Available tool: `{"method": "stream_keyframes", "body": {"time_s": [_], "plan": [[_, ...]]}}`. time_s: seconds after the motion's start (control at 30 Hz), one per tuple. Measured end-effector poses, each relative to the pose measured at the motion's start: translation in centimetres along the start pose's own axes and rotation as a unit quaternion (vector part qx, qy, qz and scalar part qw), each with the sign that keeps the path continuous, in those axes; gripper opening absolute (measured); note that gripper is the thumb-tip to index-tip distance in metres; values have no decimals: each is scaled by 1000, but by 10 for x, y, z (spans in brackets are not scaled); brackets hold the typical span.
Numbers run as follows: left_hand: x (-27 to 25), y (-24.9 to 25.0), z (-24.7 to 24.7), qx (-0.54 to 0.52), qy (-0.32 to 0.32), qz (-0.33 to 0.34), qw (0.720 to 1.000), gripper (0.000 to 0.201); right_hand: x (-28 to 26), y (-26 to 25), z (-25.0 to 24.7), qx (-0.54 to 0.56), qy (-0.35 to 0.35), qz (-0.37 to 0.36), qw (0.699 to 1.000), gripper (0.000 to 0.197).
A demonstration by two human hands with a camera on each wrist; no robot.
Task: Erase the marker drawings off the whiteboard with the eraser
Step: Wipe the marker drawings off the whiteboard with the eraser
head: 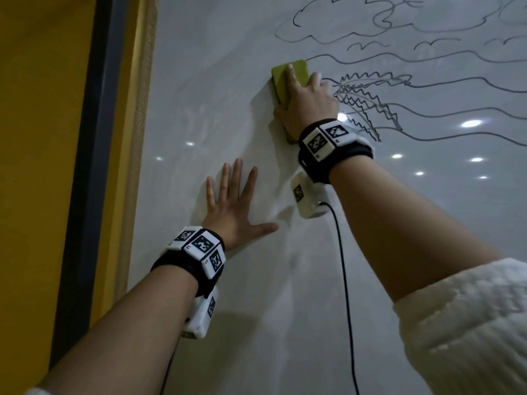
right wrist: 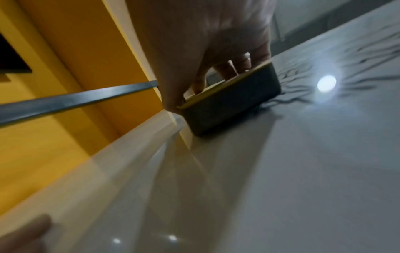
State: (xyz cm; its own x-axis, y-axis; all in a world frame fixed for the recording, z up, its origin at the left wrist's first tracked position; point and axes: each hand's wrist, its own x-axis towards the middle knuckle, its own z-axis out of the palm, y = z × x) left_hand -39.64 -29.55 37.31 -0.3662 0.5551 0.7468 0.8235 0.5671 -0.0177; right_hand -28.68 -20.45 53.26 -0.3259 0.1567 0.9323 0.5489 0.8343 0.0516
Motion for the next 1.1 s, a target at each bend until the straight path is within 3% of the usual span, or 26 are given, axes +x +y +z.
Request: {"method": "stream_keyframes", "body": {"time_s": [0.17, 0.33, 0.5, 0.67, 0.83, 1.0, 1.1], "plan": [[-1, -1, -2, 5, -3, 2, 1000, 111, -7, 3, 4, -46, 8, -80, 996, 72], [-2, 1, -3, 3, 2, -1, 1000, 111, 2, 6, -4, 0, 7, 12, 1000, 74], [-2, 0, -1, 1, -5, 7, 1000, 113, 4, 8, -5, -64, -1, -62, 996, 68], [0, 0, 0, 4, -6, -6, 1000, 110, 18, 7, -14, -18, 3, 14, 1000, 63], [0, -3, 2, 4, 9, 8, 1000, 110, 14, 10, -11, -61, 7, -57, 996, 61], [1, -3, 4, 4, 12, 5, 1000, 110, 23, 20, -18, 13, 13, 42, 999, 65], [1, -4, 4, -1, 20, 13, 1000, 109, 14, 8, -13, -16, 1, -4, 1000, 65]]}}
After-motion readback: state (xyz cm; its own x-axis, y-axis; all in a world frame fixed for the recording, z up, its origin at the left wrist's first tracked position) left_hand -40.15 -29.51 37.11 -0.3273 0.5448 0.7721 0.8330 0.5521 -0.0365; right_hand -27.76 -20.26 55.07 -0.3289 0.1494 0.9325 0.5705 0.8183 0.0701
